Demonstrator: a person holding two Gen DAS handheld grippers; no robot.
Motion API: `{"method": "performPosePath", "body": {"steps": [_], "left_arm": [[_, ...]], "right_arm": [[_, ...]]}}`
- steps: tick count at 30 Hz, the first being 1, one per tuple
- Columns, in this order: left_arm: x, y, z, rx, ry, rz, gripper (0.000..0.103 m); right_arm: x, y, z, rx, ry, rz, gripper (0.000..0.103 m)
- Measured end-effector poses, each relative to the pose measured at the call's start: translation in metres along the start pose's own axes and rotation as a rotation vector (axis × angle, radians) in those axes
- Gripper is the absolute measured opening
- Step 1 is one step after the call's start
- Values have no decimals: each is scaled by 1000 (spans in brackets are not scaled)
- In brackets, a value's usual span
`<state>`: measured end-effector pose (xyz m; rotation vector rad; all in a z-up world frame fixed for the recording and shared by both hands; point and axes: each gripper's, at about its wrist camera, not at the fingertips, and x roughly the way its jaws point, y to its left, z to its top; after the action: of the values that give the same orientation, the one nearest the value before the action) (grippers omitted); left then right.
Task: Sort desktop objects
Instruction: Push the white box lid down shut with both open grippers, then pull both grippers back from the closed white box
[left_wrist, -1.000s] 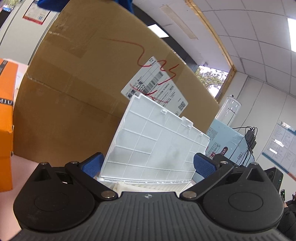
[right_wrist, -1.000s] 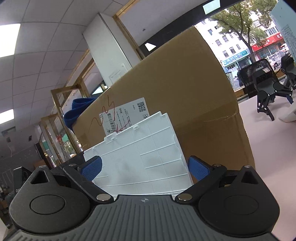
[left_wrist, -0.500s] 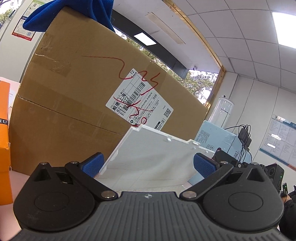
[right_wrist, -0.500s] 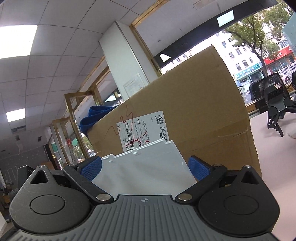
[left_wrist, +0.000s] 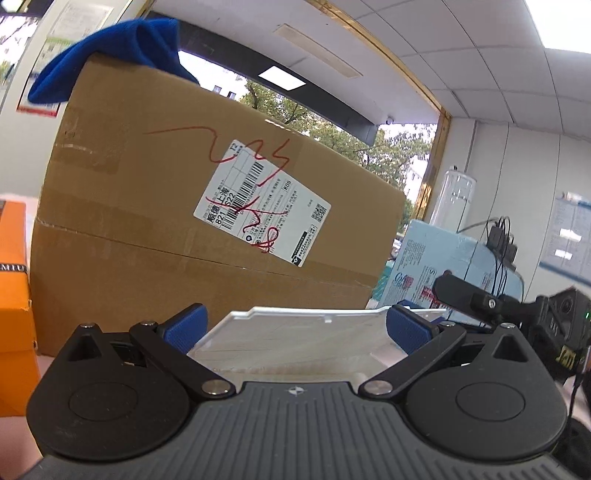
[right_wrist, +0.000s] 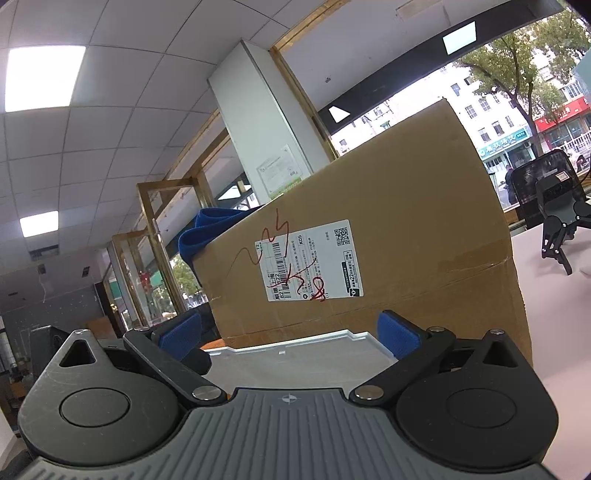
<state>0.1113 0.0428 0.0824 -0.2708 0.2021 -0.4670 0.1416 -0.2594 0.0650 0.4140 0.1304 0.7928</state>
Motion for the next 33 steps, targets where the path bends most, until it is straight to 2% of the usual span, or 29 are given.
{"method": "performPosePath", "body": {"steps": [4,9,14,17,20,21,23,25,26,27,31,33], "left_arm": [[-7,-12,-3,48,9,13,103],[-16,-21,-10,31,39,6,103],[-28,-33,-16,86,36,64,103],[-30,-35,-17,80,45,121,103],[-29,-36,-19,73,62,194,103],[-28,-36,-20,70,67,215,103],[-26,-36,-22,66,74,245,103],[-24,-36,-25,67,76,257,103],[-23,-36,-26,69,74,260,101],[-23,-37,-27,74,74,262,98],[-22,-46,-32,103,76,256,90],[-20,-51,-36,125,81,247,80]], "right_arm": [[-9,6,-5,0,19,-5,103],[-18,20,-14,-35,67,9,103],[-21,37,-26,-87,98,-16,103],[-22,43,-32,-105,85,-80,103],[-17,52,-39,-146,86,-225,103],[-16,53,-40,-148,90,-251,98],[-13,55,-44,-152,100,-304,77],[-11,56,-47,-155,109,-357,40],[-9,57,-48,-157,113,-383,32],[-8,58,-50,-159,118,-409,29],[-6,64,-55,-186,121,-465,27],[-5,68,-57,-198,129,-474,26]]}}
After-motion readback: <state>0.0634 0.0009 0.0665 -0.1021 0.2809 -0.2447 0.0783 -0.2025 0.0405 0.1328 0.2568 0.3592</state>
